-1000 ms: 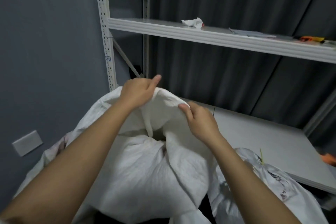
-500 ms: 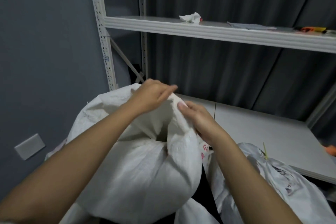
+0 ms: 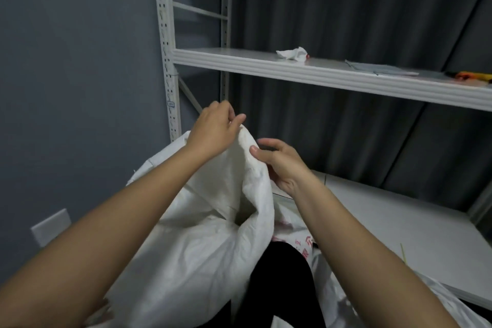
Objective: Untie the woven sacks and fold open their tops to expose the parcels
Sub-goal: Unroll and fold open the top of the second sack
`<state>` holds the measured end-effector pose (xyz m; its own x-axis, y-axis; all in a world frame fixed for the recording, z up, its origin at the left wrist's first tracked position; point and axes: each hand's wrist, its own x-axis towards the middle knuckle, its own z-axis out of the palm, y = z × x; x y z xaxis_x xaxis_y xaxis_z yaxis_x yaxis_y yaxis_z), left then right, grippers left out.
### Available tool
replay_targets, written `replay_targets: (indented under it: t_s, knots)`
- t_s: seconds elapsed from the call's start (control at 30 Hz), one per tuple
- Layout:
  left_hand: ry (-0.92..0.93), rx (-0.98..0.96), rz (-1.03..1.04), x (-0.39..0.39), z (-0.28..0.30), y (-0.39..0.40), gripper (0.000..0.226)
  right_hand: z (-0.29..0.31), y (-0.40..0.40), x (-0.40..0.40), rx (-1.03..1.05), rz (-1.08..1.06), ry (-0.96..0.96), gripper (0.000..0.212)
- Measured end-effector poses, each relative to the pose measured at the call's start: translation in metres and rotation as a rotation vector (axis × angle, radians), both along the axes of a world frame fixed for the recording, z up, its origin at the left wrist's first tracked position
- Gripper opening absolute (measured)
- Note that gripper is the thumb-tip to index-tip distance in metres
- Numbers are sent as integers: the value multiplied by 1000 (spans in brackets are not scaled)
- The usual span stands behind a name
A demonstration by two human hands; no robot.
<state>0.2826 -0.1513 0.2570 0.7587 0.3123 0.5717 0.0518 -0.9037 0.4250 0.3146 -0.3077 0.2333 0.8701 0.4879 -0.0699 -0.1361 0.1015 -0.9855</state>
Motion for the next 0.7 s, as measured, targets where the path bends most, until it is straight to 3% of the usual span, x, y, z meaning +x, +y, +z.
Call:
replay_targets:
  t_s: [0.17, 0.23, 0.37, 0.47, 0.53, 0.63, 0.7]
  knots:
    - [429, -330, -53, -23, 18, 1, 60, 21, 49, 27, 45, -61, -14, 40]
    - [543, -380, -65, -23, 17, 4, 53, 25, 65, 39, 44, -73, -40, 39]
    - [430, -163, 85, -2, 9, 18, 18, 30, 86, 67, 158, -126, -22, 28]
    - [261, -142, 97, 19, 13, 27, 8, 39, 79, 86, 195, -86, -36, 26]
    - [168, -134, 37, 32, 16, 28, 6, 42, 63, 99, 5, -18, -261, 30]
    - [125, -91, -111, 49, 16, 23, 6, 43, 39, 130, -642, 6, -999, 23]
    - [157, -53, -182, 62, 15, 21, 6, 50, 28, 143, -735, 79, -1295, 17]
